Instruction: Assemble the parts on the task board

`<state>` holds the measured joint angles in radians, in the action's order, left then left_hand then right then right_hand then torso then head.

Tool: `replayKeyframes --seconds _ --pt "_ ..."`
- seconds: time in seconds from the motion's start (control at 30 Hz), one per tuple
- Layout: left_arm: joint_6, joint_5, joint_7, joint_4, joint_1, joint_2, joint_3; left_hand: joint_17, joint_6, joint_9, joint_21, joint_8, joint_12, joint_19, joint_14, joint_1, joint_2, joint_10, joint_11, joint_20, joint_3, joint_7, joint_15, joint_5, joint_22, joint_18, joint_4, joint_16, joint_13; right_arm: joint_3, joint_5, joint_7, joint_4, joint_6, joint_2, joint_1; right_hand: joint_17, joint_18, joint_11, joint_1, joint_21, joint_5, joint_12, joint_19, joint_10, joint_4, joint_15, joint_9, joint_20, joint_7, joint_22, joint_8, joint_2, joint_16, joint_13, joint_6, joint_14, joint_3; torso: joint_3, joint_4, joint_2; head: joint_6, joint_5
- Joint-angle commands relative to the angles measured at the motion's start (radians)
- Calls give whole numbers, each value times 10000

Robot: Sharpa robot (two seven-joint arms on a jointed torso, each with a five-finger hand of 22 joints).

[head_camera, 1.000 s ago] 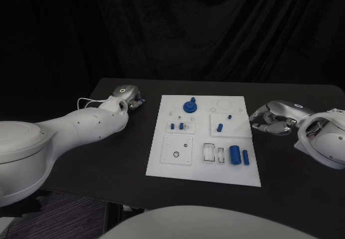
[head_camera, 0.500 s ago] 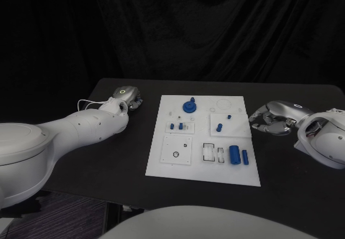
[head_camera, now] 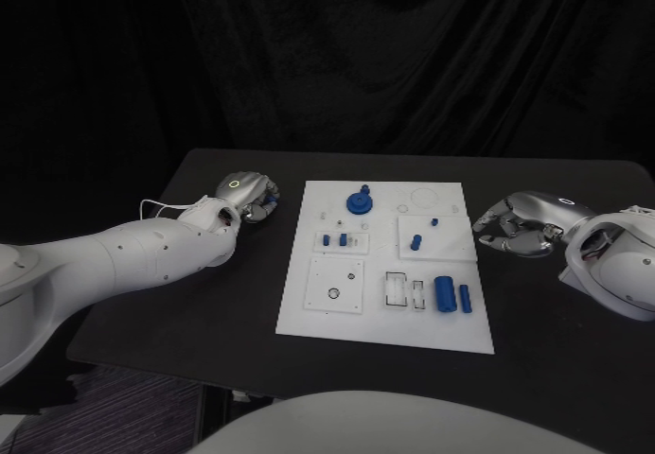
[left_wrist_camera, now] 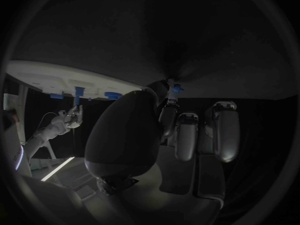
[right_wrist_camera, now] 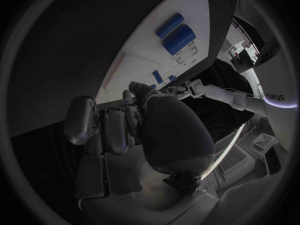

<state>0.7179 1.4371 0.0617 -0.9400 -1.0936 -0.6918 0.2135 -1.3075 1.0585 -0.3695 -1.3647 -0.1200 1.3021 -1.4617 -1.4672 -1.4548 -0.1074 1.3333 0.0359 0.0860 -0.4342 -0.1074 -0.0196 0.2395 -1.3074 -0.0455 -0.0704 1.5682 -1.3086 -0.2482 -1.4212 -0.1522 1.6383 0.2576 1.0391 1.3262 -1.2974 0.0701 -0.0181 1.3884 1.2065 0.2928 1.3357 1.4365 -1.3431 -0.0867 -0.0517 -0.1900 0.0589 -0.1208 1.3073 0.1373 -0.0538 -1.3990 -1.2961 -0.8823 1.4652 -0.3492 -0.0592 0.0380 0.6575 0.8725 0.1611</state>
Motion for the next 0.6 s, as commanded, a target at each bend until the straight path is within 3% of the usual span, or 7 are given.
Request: replayKeyframes --seconds 0.03,0.17,0.33,0.43,0.6 --pt "501 1134 1415 -819 -283 -308 -20 -2633 118 -857 -10 -74 -272 89 -1036 158 9 -210 -8 33 -112 38 -7 -204 -1990 -36 -96 26 -768 6 -22 -179 23 -90 21 -20 16 82 -24 58 -57 -14 -46 -76 29 -6 45 -7 11 -7 1590 43 -41 58 9 -63 255 -8 -4 1 -2 2 -32" --pt "79 2058 1633 -2002 -727 -757 -19 -2633 54 -942 177 -65 -771 228 -1036 144 -86 -559 -5 41 -261 43 7 -308 -1934 -78 -189 26 -460 6 -22 -200 11 -104 11 -19 18 82 -28 43 -62 -57 -46 -79 29 -17 49 -8 16 -7 1588 51 -40 60 10 -78 252 3 -16 -1 -11 2 -47" --pt "-985 3236 1473 -3149 -1237 -1053 -19 -2633 12 -974 251 -48 -801 287 -1036 143 -104 -546 -3 39 -318 48 21 -401 -1913 -95 -231 26 -440 6 -22 -223 -14 -127 -34 -19 16 81 -39 19 -59 -116 -44 -79 28 -37 58 -12 23 -9 1590 73 -35 58 10 -115 251 20 -15 1 -12 2 -52" --pt "-1555 3623 1333 -3591 -1416 -1088 -19 -2633 22 -1004 333 -61 -883 345 -1036 190 -83 -597 -8 40 -303 62 29 -425 -1888 -112 -285 26 -390 6 -22 -230 -28 -132 -67 -18 18 82 -43 11 -61 -131 -45 -80 30 -43 61 -13 26 -9 1590 80 -33 59 13 -128 250 26 -19 -5 -11 2 -68" --pt "-2127 3899 1264 -3898 -1545 -933 -18 -2633 30 -1044 363 -79 -948 372 -1036 195 -62 -634 -17 39 -284 68 27 -333 -1880 -118 -295 26 -350 6 -22 -222 -44 -124 -93 -18 23 82 -50 -9 -63 -169 -33 -81 18 -59 67 -15 31 -11 1590 91 -33 62 2 -147 248 41 -41 -10 -37 2 -136"
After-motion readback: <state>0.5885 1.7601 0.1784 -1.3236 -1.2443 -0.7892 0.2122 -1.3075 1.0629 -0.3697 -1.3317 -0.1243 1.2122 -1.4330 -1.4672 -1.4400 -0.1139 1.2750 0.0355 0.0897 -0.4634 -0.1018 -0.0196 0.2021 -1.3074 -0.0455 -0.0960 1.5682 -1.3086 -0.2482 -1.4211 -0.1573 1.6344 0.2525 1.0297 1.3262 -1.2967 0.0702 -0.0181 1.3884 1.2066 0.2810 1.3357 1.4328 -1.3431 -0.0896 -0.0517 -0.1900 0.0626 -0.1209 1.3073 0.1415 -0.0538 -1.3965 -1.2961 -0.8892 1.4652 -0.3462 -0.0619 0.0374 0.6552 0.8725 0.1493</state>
